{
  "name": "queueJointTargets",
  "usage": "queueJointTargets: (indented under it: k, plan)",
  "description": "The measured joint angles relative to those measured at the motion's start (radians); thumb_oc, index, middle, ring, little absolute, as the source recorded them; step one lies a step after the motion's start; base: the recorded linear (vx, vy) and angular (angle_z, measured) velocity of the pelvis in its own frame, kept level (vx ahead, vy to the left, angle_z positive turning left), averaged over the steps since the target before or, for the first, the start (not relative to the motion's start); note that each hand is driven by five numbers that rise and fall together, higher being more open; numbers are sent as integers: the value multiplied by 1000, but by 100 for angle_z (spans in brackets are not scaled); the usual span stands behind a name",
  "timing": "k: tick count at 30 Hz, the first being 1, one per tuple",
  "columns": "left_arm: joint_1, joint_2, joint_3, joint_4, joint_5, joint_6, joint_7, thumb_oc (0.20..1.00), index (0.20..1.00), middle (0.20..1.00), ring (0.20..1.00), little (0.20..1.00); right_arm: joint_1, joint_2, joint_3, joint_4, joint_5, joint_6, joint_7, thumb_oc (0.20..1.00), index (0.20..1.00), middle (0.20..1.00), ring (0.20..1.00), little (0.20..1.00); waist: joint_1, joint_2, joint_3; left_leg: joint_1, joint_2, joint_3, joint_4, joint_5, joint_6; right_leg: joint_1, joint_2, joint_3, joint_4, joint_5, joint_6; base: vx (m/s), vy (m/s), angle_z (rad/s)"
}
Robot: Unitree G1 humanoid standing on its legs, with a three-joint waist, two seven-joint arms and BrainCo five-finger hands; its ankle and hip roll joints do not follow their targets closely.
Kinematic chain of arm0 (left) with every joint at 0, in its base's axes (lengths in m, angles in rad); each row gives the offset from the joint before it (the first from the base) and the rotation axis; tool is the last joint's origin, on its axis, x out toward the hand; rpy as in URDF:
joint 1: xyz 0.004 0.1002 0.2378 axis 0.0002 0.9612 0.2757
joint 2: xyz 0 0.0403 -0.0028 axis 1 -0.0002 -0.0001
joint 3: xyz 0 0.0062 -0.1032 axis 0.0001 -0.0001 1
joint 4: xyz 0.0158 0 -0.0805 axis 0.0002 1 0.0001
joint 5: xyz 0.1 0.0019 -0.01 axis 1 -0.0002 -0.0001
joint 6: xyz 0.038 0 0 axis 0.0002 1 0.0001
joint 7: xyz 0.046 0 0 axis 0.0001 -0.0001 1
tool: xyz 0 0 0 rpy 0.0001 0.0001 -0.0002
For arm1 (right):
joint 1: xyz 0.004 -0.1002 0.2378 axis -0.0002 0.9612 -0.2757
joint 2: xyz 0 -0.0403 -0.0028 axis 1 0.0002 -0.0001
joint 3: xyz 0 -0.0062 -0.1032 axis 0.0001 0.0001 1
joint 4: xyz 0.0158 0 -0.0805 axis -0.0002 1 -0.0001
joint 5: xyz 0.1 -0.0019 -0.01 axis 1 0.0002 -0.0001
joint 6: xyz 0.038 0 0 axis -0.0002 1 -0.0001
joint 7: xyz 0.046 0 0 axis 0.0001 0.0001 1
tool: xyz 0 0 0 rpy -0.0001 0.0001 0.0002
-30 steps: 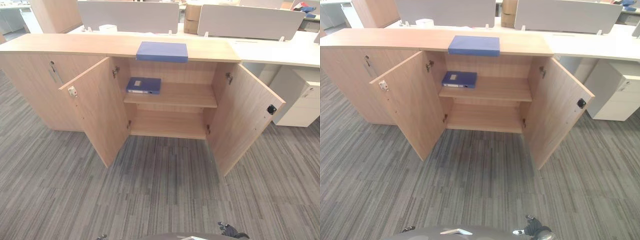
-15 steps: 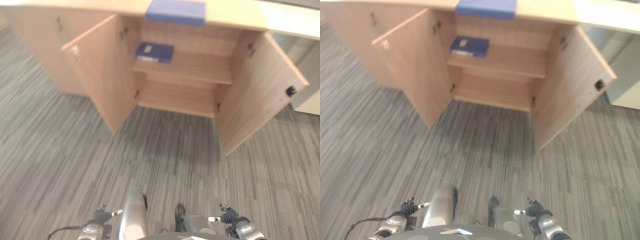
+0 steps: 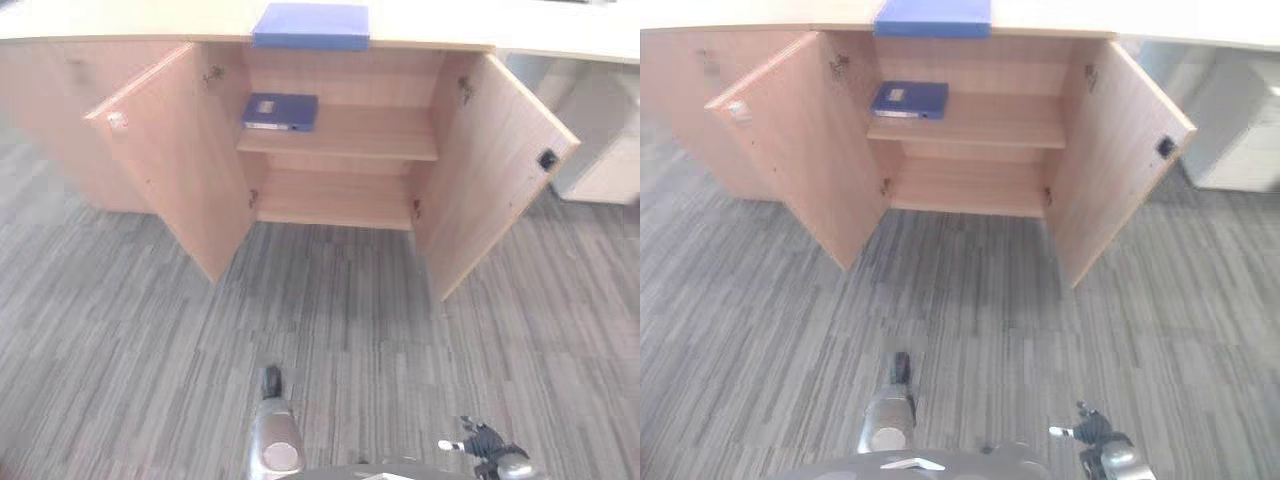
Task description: Put the empty folder in the office cabinet
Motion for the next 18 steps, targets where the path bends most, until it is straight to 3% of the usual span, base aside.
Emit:
queueJointTargets:
  k: [2,3,4,5,6,7,8,9,10,11,12,13,14,15,16,17,18]
  plan:
    - [-66,14,-16,-10,3,-4,5,1000,1000,1000,1000,1000,7,-4,11,6,-19,19,4,1000,1000,1000,1000,1000,13,-17,-16,4,-39,0,-29,13,14,69,-81,-5,-105,14,23,338,239,-10]
    - [-66,14,-16,-10,3,-4,5,1000,1000,1000,1000,1000,7,-4,11,6,-19,19,4,1000,1000,1000,1000,1000,13,-17,-16,4,-39,0,-29,13,14,69,-81,-5,-105,14,23,207,153,-22]
    - [-99,37,-34,-48,3,-9,11,1000,1000,1000,1000,1000,-24,18,50,10,-38,21,3,1000,1000,1000,1000,1000,4,-55,-28,37,-100,24,-29,59,32,94,-147,-12,-89,48,84,157,148,-2]
    - [-128,49,-34,-71,2,-12,12,1000,1000,1000,1000,1000,-35,34,74,-3,-39,17,6,1000,1000,1000,1000,1000,-3,-66,-32,47,-116,29,-16,54,56,82,-164,-21,-54,100,114,246,248,-2]
    - [-160,68,-43,-91,2,-29,15,1000,1000,1000,1000,1000,-71,66,103,-11,-40,12,8,1000,1000,1000,1000,1000,0,-77,-42,55,-124,41,-13,38,80,50,-175,-20,-4,190,135,296,395,-10]
    - [-180,87,-66,-91,2,-32,18,1000,1000,1000,1000,1000,-105,85,126,-32,-45,1,7,1000,1000,1000,1000,1000,10,-81,-45,69,-130,63,-17,20,106,17,-180,-18,38,271,178,220,301,-17]
    - [-180,87,-66,-91,2,-32,18,1000,1000,1000,1000,1000,-105,85,126,-32,-45,1,7,1000,1000,1000,1000,1000,10,-81,-45,69,-130,63,-17,20,106,17,-180,-18,38,271,178,203,329,-37]
    - [-182,94,-76,-89,0,-31,26,1000,1000,1000,1000,1000,-153,95,149,-70,-67,-8,3,1000,1000,1000,1000,1000,8,-91,-50,93,-147,94,-24,-6,135,-32,-182,-26,103,370,197,166,272,-46]
    - [-175,84,-106,-103,-5,-16,32,1000,1000,1000,1000,1000,-184,72,164,-170,-94,-21,0,1000,1000,1000,1000,1000,-1,-54,-26,160,-150,118,-82,-25,163,-162,-212,-115,319,522,188,166,272,-46]
    - [-175,84,-106,-103,-5,-16,32,1000,1000,1000,1000,1000,-184,72,164,-170,-94,-21,0,1000,1000,1000,1000,1000,-1,-54,-26,160,-150,118,-82,-25,163,-162,-212,-115,319,522,188,278,287,-23]
    - [-169,81,-118,-111,-5,-14,33,1000,1000,1000,1000,1000,-185,73,154,-194,-115,-50,-8,1000,1000,1000,1000,1000,-22,-38,-17,217,-176,118,-136,-33,175,-243,-235,-171,437,500,167,304,195,7]
    - [-179,82,-120,-109,-6,-13,40,1000,1000,1000,1000,1000,-180,71,155,-165,-120,-50,-11,1000,1000,1000,1000,1000,-35,-29,-12,262,-213,114,-165,-79,236,-333,-244,-216,457,410,159,540,244,4]
    - [-178,81,-120,-96,-8,-6,45,1000,1000,1000,1000,1000,-176,72,151,-135,-129,-45,-13,1000,1000,1000,1000,1000,-58,-17,-8,307,-227,108,-204,-81,243,-373,-249,-295,397,355,153,460,108,24]
    - [-178,72,-123,-84,-18,-4,46,1000,1000,1000,1000,1000,-160,72,136,-105,-132,-39,-28,1000,1000,1000,1000,1000,-101,-2,-11,337,-233,85,-221,-89,245,-371,-230,-387,206,340,146,455,66,40]
    - [-172,79,-120,-79,-26,-7,46,1000,1000,1000,1000,1000,-123,68,124,-97,-138,-35,-39,1000,1000,1000,1000,1000,-120,-4,-21,347,-246,79,-223,-92,212,-377,-200,-389,14,344,154,337,24,61]
    - [-169,84,-117,-78,-26,-8,47,1000,1000,1000,1000,1000,-99,71,115,-71,-139,-33,-50,1000,1000,1000,1000,1000,-143,-27,-24,372,-270,78,-215,-94,199,-383,-187,-368,-122,352,159,334,24,53]
    - [-165,82,-115,-82,-25,-12,47,1000,1000,1000,1000,1000,-69,70,115,-50,-144,-20,-57,1000,1000,1000,1000,1000,-154,-34,-29,393,-288,74,-215,-113,193,-403,-175,-347,-177,364,153,221,13,33]
